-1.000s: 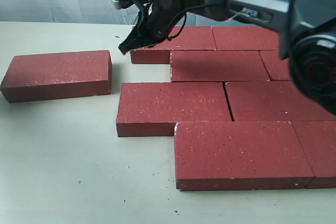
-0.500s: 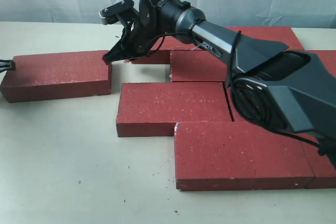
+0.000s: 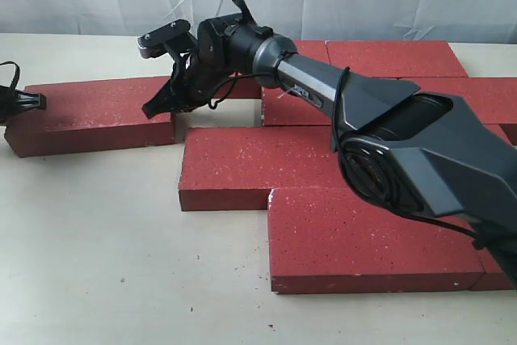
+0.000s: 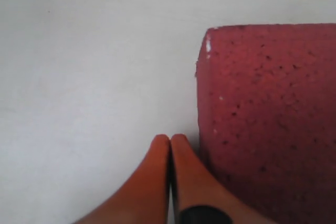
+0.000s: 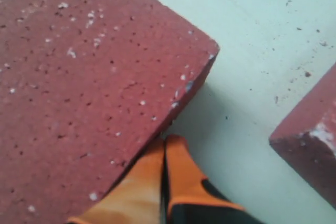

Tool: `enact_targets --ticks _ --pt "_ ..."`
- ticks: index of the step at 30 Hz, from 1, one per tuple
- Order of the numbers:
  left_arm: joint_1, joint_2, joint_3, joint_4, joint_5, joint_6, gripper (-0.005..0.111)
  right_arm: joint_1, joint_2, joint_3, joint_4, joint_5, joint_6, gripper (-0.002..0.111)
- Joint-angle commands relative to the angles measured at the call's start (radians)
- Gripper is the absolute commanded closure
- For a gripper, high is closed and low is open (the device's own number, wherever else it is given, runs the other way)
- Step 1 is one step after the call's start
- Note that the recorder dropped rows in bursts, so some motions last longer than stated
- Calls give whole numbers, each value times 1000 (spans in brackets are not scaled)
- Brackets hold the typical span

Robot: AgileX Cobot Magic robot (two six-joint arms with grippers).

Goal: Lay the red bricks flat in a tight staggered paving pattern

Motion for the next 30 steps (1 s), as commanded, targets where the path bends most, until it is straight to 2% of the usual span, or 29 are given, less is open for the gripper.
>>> enact_targets --ticks 1,8,13,23,30 --pt "-30 -1 -6 -16 -16 22 107 6 -36 -5 5 38 0 109" --pt "-42 -1 -6 -18 -22 25 107 6 -74 -5 3 130 -11 109" --pt "-45 -6 -6 -18 -35 25 107 6 -81 -5 -87 179 7 109" --pt "-104 -6 -6 -19 -38 59 107 4 -63 -5 -195 283 46 109" --pt "-112 -6 -6 -17 -45 63 107 4 -63 -5 -241 313 68 109"
